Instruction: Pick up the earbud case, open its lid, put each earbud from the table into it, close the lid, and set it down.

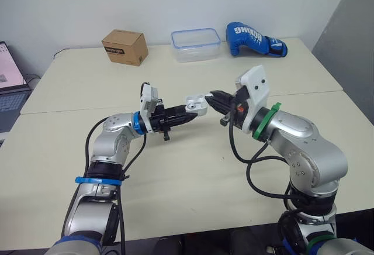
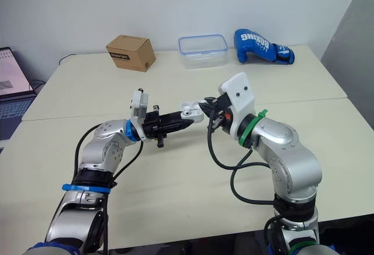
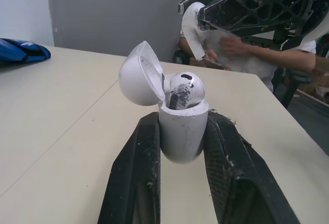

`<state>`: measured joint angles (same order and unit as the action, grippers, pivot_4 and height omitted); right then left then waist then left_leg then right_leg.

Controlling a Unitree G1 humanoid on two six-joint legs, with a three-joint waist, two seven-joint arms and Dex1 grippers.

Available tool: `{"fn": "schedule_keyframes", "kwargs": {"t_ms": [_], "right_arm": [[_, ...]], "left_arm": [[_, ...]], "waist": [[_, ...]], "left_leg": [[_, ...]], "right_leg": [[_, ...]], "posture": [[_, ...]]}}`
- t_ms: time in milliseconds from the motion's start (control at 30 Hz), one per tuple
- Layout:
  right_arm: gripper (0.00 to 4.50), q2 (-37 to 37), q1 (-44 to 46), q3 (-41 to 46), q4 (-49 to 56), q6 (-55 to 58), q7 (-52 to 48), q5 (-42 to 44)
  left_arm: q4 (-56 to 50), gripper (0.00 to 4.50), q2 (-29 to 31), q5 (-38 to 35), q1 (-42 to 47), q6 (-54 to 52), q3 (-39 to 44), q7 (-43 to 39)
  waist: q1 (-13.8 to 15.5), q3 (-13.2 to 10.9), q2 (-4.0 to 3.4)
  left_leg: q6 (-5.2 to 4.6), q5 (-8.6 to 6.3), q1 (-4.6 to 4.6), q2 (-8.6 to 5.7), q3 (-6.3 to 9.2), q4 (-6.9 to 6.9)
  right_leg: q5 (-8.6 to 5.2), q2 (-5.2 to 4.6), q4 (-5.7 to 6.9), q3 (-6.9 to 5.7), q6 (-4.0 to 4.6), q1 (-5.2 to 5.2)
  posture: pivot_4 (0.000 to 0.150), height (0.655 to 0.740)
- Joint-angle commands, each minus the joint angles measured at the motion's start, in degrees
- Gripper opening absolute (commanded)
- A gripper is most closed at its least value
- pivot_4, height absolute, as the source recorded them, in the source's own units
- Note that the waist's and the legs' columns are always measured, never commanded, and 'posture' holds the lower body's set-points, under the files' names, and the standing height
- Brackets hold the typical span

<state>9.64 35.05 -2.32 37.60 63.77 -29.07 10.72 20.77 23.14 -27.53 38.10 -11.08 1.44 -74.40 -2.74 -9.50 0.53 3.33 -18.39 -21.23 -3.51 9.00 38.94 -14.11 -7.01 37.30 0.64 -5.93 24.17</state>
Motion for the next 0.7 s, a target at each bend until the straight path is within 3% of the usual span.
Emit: {"fn": "schedule_keyframes", "kwargs": {"t_ms": [33,700], "right_arm": [[0.35,0.1,0.3,-3.2,1.5,-4.1,3.8,-1.2],[0.35,-0.6,0.6,-7.5,-2.7,-8.2,11.3,-0.7]], "left_arm": [[-0.3,0.79,-0.2,-0.2,1.5,-0.1,0.0,-0.3],[-0.6,0.79,0.1,-0.2,2.5,-1.3,0.7,-0.1]], "waist": [[-0.1,0.0,0.0],[-0.3,0.0,0.0]], "left_leg": [[0.0,0.0,0.0,0.0,-0.01,0.0],[0.0,0.0,0.0,0.01,-0.01,-0.01]], "right_leg": [[0.0,0.0,0.0,0.0,0.0,0.0],[0.0,0.02,-0.01,-0.01,0.0,0.0]], "posture": [[0.15,0.7307],[0.15,0.7307]]}}
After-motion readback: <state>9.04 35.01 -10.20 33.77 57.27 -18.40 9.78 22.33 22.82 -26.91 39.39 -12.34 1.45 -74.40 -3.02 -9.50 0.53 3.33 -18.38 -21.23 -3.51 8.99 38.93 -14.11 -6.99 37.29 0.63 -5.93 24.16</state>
